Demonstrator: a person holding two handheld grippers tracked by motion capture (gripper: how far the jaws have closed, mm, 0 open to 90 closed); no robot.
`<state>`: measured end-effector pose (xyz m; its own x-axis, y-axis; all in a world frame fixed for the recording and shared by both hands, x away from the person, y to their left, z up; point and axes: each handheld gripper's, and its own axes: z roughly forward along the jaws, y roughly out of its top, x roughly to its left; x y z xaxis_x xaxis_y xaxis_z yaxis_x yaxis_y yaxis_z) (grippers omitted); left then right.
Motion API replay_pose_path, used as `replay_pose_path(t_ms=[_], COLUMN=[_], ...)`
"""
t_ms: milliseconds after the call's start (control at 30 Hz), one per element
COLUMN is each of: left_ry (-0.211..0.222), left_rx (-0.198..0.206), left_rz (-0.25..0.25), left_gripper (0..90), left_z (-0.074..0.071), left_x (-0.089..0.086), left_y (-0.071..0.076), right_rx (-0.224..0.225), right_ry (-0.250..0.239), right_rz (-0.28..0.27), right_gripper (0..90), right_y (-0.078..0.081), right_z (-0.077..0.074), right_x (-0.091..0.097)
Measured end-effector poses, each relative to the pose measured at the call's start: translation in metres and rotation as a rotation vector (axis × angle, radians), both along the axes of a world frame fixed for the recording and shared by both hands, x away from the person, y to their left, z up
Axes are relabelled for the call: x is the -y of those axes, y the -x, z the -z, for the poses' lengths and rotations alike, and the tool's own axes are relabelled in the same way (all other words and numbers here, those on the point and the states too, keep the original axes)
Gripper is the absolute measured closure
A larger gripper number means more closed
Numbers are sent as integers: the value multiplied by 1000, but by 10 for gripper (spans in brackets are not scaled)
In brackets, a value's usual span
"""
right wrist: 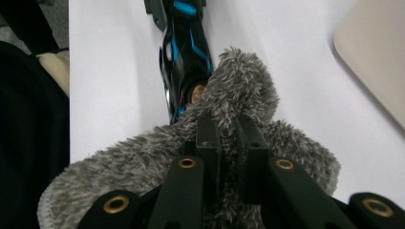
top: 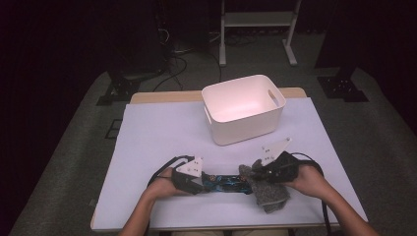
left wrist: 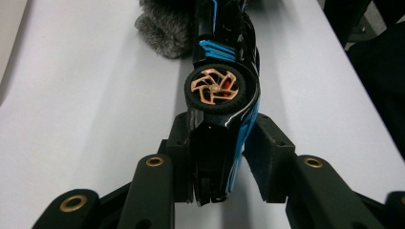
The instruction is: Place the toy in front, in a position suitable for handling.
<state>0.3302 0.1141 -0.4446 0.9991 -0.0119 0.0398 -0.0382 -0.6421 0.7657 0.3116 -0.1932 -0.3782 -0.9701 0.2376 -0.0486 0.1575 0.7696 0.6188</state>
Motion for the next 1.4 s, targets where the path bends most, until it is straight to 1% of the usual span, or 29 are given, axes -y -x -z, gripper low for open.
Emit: replay_pose_path(t_ms=[67, 133, 200, 267, 367, 400, 467, 567, 600, 633, 667, 733, 800, 833, 867, 900, 933, 1000, 1067, 1100, 1200, 1233, 1300, 1333, 1400], left_ry=[5, 6, 4, 11, 10, 11, 11, -7, -27, -34, -33, -26, -11, 3, -1, -4, 1, 5, 9, 5, -5, -19, -25, -23, -13], left_rx=[1, 1, 7, 3, 5, 4, 2, -1, -16, -28, -34, -38, -34, -36, -27, -21, -21, -21, -21, -17, -23, -23, -30, -29, -28], left_rz=[0, 5, 8, 2, 2, 2, 1, -4, -16, -25, -26, -31, -27, -24, -13, -8, -4, -6, -7, -3, -14, -12, -21, -26, -35], left_gripper=[644, 646, 647, 647, 644, 642, 641, 639, 608, 573, 554, 553, 576, 598, 628, 650, 651, 653, 652, 652, 644, 615, 581, 580, 586], left_z=[0, 1, 1, 2, 2, 2, 2, 1, 0, 0, -1, -1, -2, -2, -2, -2, -2, -1, -1, -1, -1, -1, -1, -1, -2], left_x=[1, 2, 4, 6, 7, 7, 7, 7, 6, 4, 2, 0, 0, 2, 3, 4, 5, 5, 5, 5, 6, 6, 3, 1, -2], left_y=[0, 0, 0, 1, 1, 1, 0, 0, -1, -2, -3, -3, -3, -2, -2, -1, -1, -1, 0, 0, 0, -1, -2, -2, -3], right_rx=[-8, -6, -8, -17, -21, -20, -25, -23, -25, -20, -27, -34, -33, -28, -29, -23, -17, -14, -9, -9, -20, -14, -22, -19, -28], right_ry=[-15, -31, -51, -63, -51, -47, -48, -40, -34, -18, -15, -19, -31, -42, -64, -73, -85, -95, -82, -63, -16, -5, -15, -11, -14], right_rz=[9, -2, -21, -36, -71, -71, -61, -39, -30, -20, -6, 9, 16, 14, 14, 1, -13, -37, -73, -90, -104, -102, -92, -83, -67], right_gripper=[812, 812, 812, 811, 810, 811, 811, 811, 811, 811, 811, 811, 811, 811, 811, 811, 811, 811, 811, 811, 811, 810, 810, 810, 810], right_y=[1, 1, 1, 1, 1, 1, 1, 2, 3, 3, 4, 5, 5, 5, 6, 6, 7, 8, 9, 8, 6, 6, 5, 5, 5], right_z=[0, -2, -3, -4, -1, 0, 0, 1, 1, 2, 3, 3, 0, -3, -8, -10, -13, -17, -17, -14, -4, -2, -1, -2, -3], right_x=[5, 4, -3, -10, -22, -23, -19, -9, -6, 0, 4, 12, 17, 17, 15, 13, 8, -3, -17, -25, -35, -35, -31, -27, -20])
